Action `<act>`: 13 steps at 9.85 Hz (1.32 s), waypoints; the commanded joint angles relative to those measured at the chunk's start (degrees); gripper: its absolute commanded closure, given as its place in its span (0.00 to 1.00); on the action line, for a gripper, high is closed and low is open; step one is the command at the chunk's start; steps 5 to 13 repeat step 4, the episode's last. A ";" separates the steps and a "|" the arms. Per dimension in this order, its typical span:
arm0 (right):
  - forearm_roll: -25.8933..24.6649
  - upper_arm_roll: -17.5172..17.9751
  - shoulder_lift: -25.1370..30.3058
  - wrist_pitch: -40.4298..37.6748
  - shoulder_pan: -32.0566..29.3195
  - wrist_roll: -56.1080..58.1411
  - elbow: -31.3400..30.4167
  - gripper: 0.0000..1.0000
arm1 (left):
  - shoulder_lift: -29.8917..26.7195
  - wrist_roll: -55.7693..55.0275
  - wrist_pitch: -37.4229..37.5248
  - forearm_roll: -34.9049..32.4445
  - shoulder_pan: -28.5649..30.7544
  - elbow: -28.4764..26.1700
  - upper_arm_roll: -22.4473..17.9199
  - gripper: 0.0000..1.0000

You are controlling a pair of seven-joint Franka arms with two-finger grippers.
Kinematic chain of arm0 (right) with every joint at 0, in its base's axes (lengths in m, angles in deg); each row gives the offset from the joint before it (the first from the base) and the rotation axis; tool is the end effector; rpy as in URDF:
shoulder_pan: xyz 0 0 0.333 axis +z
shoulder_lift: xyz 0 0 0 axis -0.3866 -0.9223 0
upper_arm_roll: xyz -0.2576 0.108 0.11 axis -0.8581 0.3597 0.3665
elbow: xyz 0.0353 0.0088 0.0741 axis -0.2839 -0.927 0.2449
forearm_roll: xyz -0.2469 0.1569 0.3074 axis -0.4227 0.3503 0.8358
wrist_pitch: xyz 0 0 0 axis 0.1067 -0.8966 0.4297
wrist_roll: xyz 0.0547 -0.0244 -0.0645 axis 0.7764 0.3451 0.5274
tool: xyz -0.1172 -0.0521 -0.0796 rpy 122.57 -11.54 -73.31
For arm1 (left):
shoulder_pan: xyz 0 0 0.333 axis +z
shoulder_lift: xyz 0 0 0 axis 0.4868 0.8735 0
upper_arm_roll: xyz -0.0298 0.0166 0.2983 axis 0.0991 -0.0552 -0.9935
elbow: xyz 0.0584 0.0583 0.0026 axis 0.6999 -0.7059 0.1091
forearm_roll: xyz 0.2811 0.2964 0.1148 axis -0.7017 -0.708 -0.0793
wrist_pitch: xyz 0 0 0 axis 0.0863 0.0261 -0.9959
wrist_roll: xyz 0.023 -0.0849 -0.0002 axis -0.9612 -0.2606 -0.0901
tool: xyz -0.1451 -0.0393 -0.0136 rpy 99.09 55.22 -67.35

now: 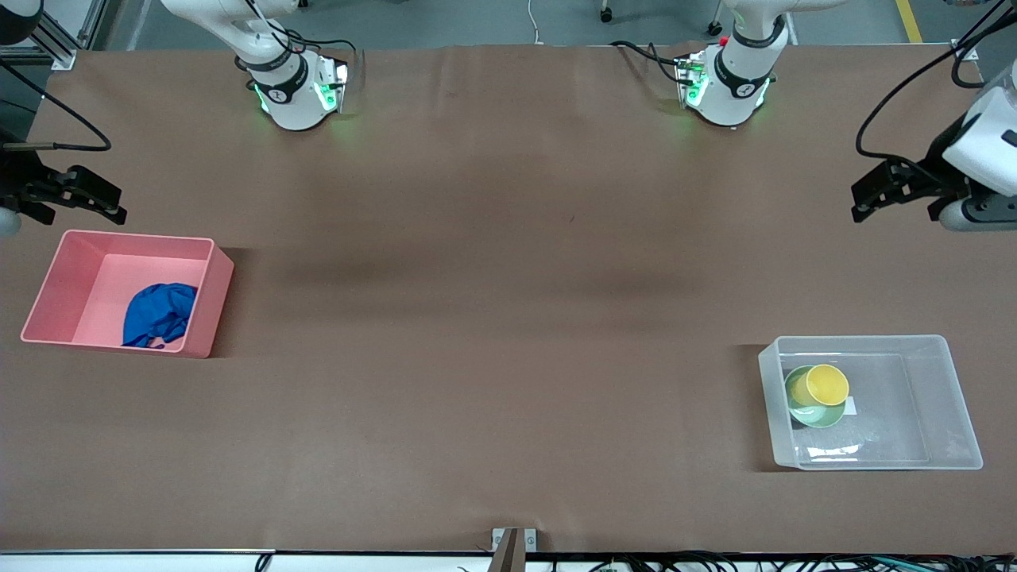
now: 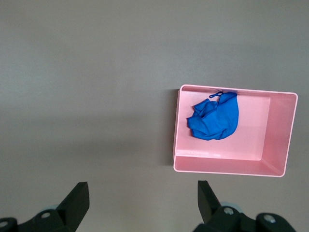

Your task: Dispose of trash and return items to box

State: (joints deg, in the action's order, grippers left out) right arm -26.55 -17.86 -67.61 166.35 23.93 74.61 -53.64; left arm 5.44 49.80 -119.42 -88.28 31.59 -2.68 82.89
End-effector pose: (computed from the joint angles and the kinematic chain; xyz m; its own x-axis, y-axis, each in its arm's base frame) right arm 0.5814 -0.0184 0.5650 1.0000 -0.0006 -0.0047 -0.0005 -0.9997 0.0257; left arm 0.5778 -0.0604 0.5757 0.9998 -0.0144 0.0140 -0.0138 -0.9992 -0.0384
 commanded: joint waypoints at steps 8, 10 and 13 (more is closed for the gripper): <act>0.57 -0.04 0.17 -0.91 -0.31 -0.23 0.01 0.01 | -2.62 0.34 -0.74 0.43 -1.40 -4.40 -0.74 0.00; 0.57 -0.04 0.17 -0.91 -0.31 -0.23 0.01 0.01 | -2.62 0.34 -0.74 0.43 -1.40 -4.40 -0.74 0.00; 0.57 -0.04 0.17 -0.91 -0.31 -0.23 0.01 0.01 | -2.62 0.34 -0.74 0.43 -1.40 -4.40 -0.74 0.00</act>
